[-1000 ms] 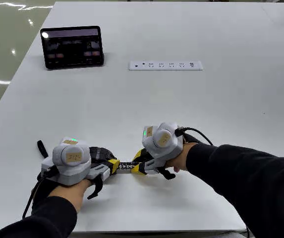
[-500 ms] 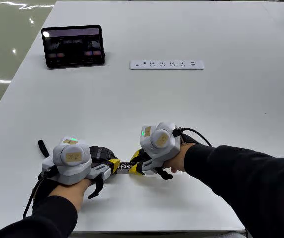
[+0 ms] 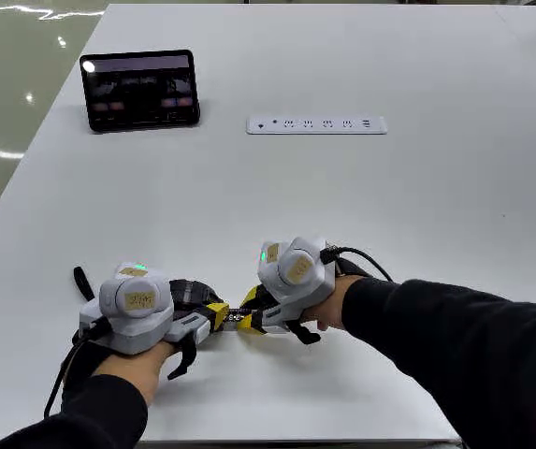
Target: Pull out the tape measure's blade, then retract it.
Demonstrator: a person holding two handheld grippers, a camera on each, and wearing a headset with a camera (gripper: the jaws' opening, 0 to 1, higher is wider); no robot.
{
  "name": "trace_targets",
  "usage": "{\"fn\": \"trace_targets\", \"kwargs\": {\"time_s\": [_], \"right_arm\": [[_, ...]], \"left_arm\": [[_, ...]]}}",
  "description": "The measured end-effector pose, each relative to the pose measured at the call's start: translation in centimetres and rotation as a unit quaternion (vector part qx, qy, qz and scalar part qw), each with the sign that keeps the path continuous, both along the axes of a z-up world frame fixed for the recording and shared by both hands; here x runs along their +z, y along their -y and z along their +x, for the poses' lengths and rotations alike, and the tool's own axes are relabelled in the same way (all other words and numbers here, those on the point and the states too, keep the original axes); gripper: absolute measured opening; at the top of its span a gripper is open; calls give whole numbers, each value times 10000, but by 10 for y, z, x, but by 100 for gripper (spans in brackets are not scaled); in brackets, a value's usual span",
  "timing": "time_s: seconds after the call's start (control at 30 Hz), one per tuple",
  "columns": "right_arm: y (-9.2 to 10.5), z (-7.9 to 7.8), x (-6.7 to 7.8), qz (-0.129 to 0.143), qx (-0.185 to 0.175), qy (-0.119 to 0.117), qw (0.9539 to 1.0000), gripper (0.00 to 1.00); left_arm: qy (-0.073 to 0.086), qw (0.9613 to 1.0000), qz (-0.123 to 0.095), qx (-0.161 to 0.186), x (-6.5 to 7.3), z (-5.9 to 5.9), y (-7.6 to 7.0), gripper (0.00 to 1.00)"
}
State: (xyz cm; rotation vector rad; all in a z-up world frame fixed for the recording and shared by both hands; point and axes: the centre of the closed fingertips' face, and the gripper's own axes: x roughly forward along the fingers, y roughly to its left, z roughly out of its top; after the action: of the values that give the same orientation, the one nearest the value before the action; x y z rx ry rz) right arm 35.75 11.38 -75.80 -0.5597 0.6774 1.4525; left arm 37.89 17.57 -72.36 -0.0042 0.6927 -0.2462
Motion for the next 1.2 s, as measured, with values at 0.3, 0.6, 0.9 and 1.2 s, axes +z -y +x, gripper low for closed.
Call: {"fn": "trace_targets", "kwargs": {"time_s": [0.3,0.6,0.9,1.2], "right_arm": [[-3,0,-1,25,20,-23,10000,12],[1,0,-2,-27,103,154,9998,12],[4,0,0,2,149,272,9995,11],[-2,0,0,39,138,257,9996,11]], "left_arm": [[4,10000,7,8,0,0,0,58],[15,10000,11,17,0,0,0,58],[16,10000,2,23,0,0,0,58],[4,10000,-8,25,1,0,0,58]]}}
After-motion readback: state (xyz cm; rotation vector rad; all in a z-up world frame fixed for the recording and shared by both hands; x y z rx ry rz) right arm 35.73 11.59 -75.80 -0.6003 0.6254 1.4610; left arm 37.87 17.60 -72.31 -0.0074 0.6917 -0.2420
